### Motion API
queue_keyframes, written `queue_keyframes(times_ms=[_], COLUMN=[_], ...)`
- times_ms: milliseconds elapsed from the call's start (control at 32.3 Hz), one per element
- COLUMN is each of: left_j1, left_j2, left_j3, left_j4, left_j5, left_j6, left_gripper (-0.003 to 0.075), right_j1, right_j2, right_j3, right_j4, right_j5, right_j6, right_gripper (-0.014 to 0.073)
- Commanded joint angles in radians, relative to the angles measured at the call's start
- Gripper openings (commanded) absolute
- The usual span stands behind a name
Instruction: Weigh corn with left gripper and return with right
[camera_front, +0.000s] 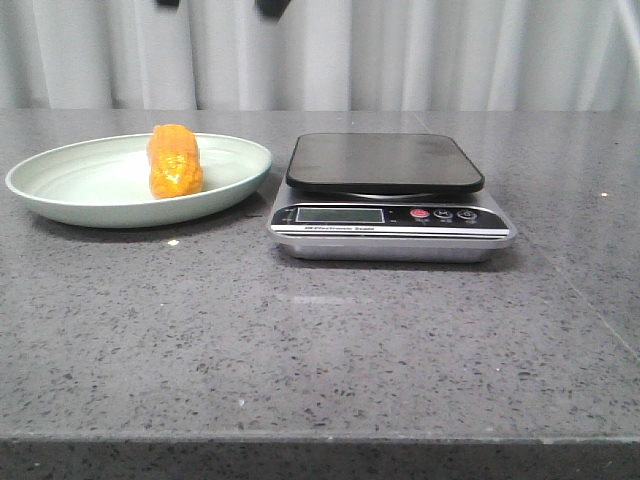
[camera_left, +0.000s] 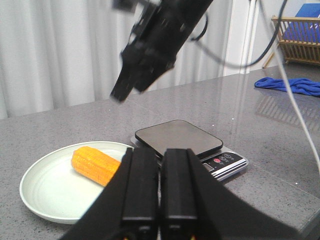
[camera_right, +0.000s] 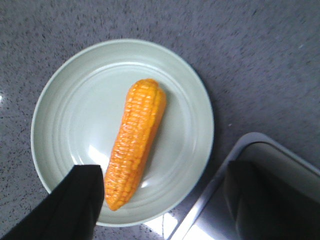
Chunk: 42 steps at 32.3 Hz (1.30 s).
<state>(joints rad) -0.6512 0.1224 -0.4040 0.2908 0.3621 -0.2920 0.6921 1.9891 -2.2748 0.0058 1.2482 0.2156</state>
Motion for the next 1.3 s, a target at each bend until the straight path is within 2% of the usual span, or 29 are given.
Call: queue_keyframes(times_ms=[0, 124, 217, 310, 527, 682, 961, 1085, 1271], left_j1=[-0.007, -0.007, -0.007, -0.007, -0.007, -0.007, -0.007, -0.007, -0.007], left_j2=[0.014, 0.014, 0.014, 0.014, 0.014, 0.014, 0.014, 0.014, 0.014], left_j3=[-0.027, -0.027, -0.027, -0.027, -0.027, -0.027, -0.027, -0.027, -0.027], left_j4=[0.006, 0.006, 0.006, 0.006, 0.006, 0.006, 0.006, 0.006, 0.006], left_j5=[-0.074, -0.074, -0.074, -0.074, -0.074, -0.074, -0.074, -0.074, -0.074], left_j6=[0.0, 0.0, 0.0, 0.0, 0.0, 0.0, 0.0, 0.0, 0.0], left_gripper=[0.0127, 0.0127, 0.0127, 0.0127, 0.0127, 0.0127, 0.0127, 0.0127, 0.0127], right_j1=[-0.043, -0.078, -0.085, -0.085, -0.085, -0.085, -0.085, -0.085, -0.085], right_j2=[-0.136, -0.252, -0.349, -0.471, -0.791, -0.992, -1.349, -1.542, -1.794], right_j3=[-0.031, 0.059, 0.204, 0.403, 0.888, 1.175, 1.536, 1.654, 1.801], right_j4=[0.003, 0.004, 0.005, 0.005, 0.006, 0.007, 0.007, 0.005, -0.066], right_j5=[0.075, 0.02, -0.036, -0.131, -0.459, -0.601, -0.786, -0.847, -0.913], right_j6=[-0.055, -0.088, -0.138, -0.138, -0.138, -0.138, -0.138, -0.138, -0.139], right_gripper=[0.0594, 0.0579, 0.0579, 0.0579, 0.0579, 0.0579, 0.0579, 0.0579, 0.0579])
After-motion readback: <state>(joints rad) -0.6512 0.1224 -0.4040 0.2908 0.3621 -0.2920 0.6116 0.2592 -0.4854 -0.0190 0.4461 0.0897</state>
